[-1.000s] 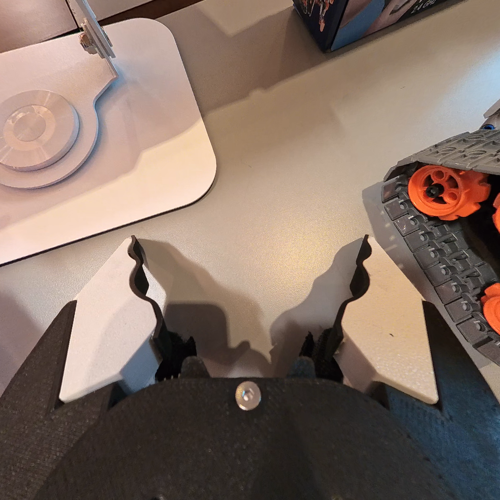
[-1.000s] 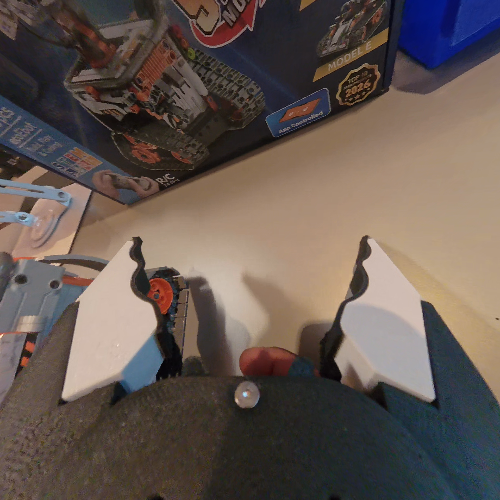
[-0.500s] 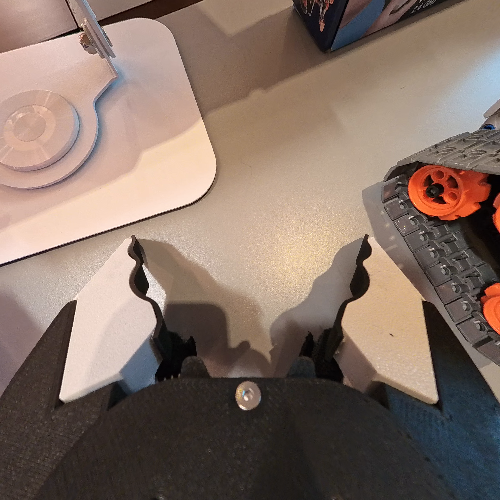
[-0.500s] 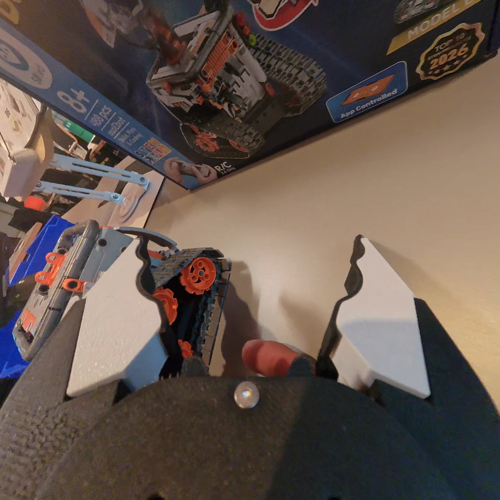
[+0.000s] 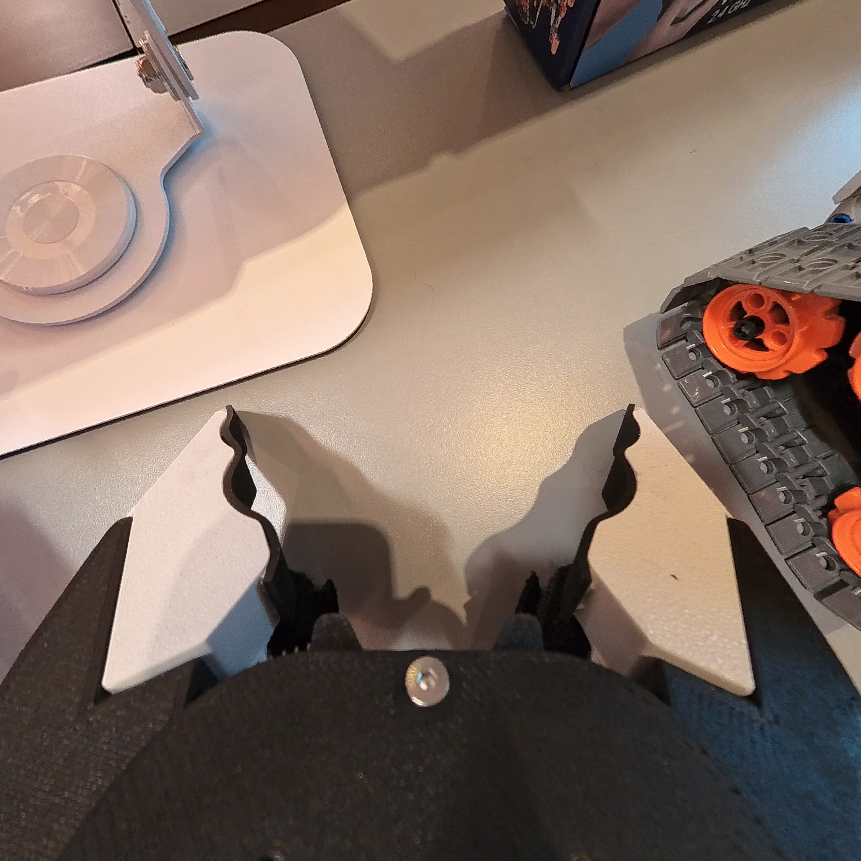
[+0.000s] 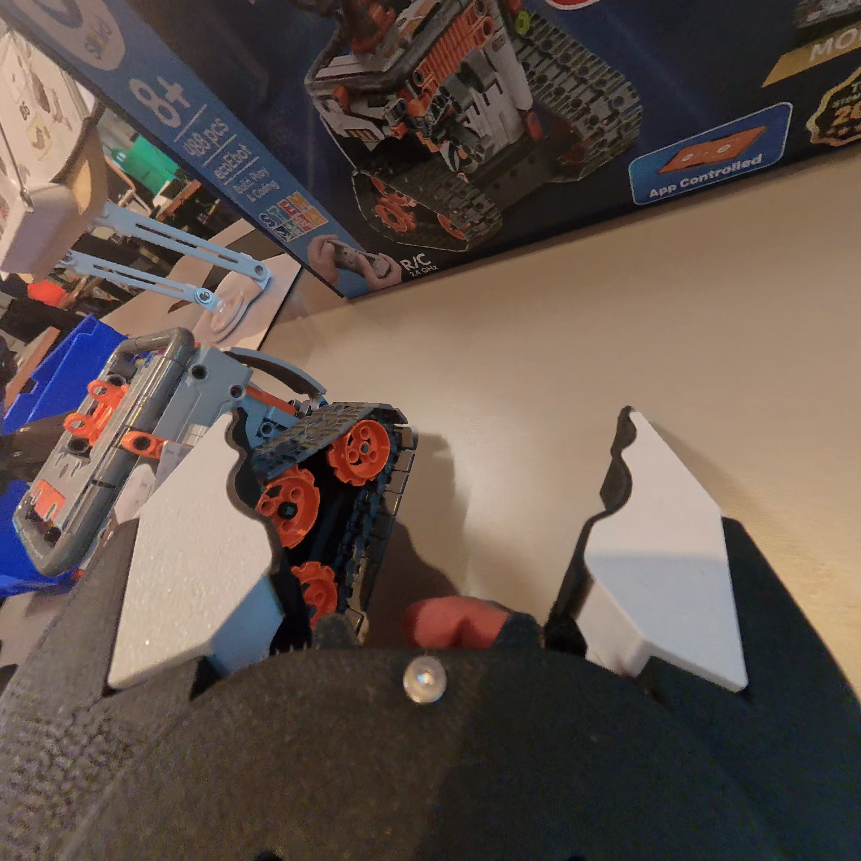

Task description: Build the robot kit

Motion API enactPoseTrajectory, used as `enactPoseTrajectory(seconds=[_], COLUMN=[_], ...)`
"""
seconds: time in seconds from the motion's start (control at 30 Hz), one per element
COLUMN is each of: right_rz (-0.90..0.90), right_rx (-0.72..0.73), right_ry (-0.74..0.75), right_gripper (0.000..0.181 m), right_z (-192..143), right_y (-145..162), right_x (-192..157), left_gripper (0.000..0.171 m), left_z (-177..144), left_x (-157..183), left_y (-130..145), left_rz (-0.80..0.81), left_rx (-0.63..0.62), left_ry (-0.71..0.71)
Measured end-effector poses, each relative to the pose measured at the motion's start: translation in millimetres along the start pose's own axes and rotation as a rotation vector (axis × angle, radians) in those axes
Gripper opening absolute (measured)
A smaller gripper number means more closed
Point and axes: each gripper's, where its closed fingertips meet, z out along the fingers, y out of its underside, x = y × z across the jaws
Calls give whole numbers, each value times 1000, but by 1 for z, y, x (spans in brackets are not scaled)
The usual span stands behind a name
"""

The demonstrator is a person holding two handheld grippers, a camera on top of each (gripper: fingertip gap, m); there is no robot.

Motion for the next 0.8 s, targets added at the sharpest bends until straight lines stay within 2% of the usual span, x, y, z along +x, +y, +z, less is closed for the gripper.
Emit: enactPoseTrajectory(seconds=[0.2,0.27,0.5,0.57,0.67,0.8], right_rz=[-68,-81,-104,-128,-241,-357], right_rx=[147,203,411,432,438,614], right_ry=[26,-4,-87,-109,-91,-76], right_gripper=[141,149,155,155,154,144], right_z=[-13,-21,-54,-60,-67,-106], right_y=[-12,-16,-30,-28,-28,-53], right_x=[-5,-11,-26,-33,-45,-66], left_gripper=[150,150,150,150,150,150], left_z=[0,0,0,0,0,0], left_x=[0,0,0,0,0,0], left_y=[0,0,0,0,0,0], left_rz=[0,0,0,0,0,0], left_rx=[0,0,0,0,0,0], left_ry=[0,0,0,0,0,0])
